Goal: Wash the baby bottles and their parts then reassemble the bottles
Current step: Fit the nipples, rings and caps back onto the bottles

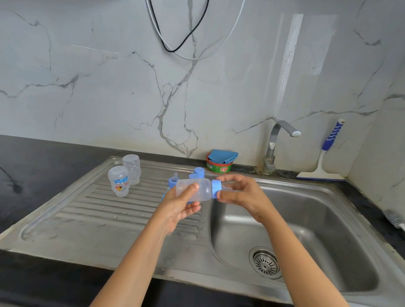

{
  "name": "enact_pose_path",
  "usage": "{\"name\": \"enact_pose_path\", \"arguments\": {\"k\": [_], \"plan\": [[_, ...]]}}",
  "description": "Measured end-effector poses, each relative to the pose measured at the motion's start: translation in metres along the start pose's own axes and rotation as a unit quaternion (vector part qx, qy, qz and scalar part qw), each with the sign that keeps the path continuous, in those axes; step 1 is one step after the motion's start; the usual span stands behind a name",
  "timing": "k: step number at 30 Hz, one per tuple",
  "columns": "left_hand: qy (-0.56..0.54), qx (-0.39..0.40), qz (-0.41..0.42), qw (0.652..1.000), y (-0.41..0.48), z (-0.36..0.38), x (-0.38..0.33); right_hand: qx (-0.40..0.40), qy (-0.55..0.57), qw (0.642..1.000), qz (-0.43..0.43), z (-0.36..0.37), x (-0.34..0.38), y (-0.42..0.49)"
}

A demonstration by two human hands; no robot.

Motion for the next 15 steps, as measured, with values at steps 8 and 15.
{"name": "enact_pose_path", "arguments": {"k": [8,15], "plan": [[0.066,-0.002,0.053,0.996,-0.009,-0.009,-0.014,-0.032,-0.011,0.997,0.069,0.024,-0.007,0.006],[0.087,-0.007,0.049,0.995,-0.014,-0.016,-0.021,0.005,-0.041,0.985,0.17,0.036,-0.018,0.012]]}}
Point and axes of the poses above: each hand's wrist, its own y-axis towards the middle knuckle, its own z-axis out of the palm, x = y × z, the point moved 8 cm from there along y, towards the middle knuckle, and after that the axes turned 15 degrees about x, right-handed, at the moved point
